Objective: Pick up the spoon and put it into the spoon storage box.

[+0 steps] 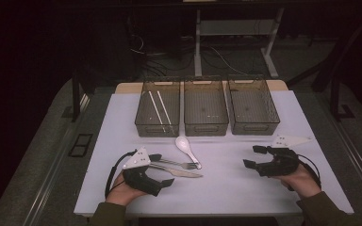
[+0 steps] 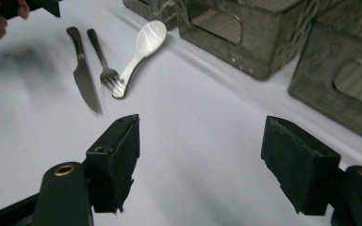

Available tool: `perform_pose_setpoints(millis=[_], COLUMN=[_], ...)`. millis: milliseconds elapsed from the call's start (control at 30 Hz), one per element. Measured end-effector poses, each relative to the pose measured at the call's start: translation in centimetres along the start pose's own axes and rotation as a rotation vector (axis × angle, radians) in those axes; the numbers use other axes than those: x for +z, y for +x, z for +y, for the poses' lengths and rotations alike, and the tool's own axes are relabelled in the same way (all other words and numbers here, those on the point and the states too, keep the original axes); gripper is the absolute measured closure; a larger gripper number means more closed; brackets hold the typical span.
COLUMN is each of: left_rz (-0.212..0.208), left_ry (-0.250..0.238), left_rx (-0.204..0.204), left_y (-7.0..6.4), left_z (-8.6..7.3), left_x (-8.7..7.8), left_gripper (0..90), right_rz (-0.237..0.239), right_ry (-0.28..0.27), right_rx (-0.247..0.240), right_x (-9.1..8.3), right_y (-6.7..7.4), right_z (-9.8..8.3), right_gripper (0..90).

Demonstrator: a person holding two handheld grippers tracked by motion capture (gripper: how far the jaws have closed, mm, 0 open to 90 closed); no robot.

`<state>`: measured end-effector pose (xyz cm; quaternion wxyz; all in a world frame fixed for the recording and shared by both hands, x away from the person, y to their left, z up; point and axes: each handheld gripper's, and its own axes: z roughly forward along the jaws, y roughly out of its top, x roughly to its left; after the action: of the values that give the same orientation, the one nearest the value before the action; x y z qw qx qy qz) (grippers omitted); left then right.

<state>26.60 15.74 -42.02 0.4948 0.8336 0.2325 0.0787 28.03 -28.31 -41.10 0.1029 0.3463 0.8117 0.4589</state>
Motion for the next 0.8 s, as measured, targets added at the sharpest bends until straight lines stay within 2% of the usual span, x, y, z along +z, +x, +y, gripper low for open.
perform_pose_setpoints(millis=[233,300,400,533,700,800], left_rz=[-0.001,-0.012,-0.008,0.013,0.008,0.002], left_ry=[0.003,0.001,0.013,0.065,0.118,0.147], left_rx=[-0.015,-0.021,-0.023,-0.035,-0.037,-0.032], left_y=[0.3,0.4,0.5,1.0,1.5,1.9], left_z=[0.2,0.3,0.6,1.1,1.5,1.8], left_x=[0.3,0.4,0.7,1.7,3.0,4.0], left_gripper=[25.8,32.7,45.4,64.1,87.7,88.7], right_rz=[-0.046,-0.044,-0.051,-0.050,-0.044,-0.047], right_ry=[-0.006,-0.009,-0.013,-0.006,-0.010,-0.013], right_rx=[0.001,0.011,0.017,0.012,0.010,0.012], right_x=[-0.3,-0.4,-0.3,0.0,0.0,0.1], right_y=[0.3,0.2,0.3,0.3,0.4,0.4], right_z=[-2.3,-2.7,-3.2,-3.3,-3.3,-3.2], right_gripper=[21.3,20.3,19.6,19.6,19.6,19.6])
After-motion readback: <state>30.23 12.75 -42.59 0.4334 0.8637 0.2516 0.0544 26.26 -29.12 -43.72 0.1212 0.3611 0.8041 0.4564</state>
